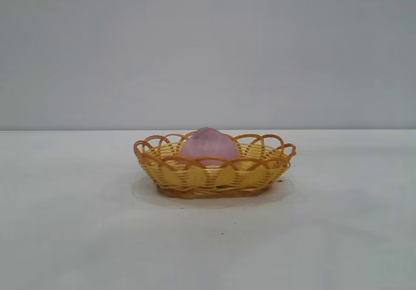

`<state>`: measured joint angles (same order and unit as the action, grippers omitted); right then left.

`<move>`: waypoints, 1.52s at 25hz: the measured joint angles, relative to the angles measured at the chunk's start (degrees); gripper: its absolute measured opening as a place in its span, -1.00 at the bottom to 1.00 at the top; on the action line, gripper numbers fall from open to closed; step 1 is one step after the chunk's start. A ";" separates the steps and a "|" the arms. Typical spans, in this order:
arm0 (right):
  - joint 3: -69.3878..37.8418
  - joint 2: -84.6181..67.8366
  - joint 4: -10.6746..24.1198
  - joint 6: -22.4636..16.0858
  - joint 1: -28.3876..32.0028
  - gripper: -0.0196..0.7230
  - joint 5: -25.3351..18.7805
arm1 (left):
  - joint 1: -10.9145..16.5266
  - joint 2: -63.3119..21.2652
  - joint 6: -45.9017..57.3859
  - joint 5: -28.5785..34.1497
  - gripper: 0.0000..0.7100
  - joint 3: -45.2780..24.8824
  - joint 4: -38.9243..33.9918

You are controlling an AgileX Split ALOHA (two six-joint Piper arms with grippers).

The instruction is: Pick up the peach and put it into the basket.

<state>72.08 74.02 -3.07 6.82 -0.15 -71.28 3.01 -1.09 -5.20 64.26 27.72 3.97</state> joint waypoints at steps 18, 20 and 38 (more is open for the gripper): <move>-39.79 -51.26 -0.01 -3.68 0.00 0.10 2.51 | 0.00 0.00 0.00 0.00 0.38 0.00 0.00; -42.44 -56.38 -0.01 -4.81 0.00 0.10 3.71 | 0.00 0.00 0.00 0.00 0.38 0.00 0.00; -44.08 -74.94 -0.83 -5.98 -0.12 0.10 6.05 | 0.00 0.00 0.00 0.00 0.38 0.00 0.00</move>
<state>28.00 -0.92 -3.91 0.84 -0.26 -65.24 3.01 -1.09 -5.20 64.26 27.72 3.97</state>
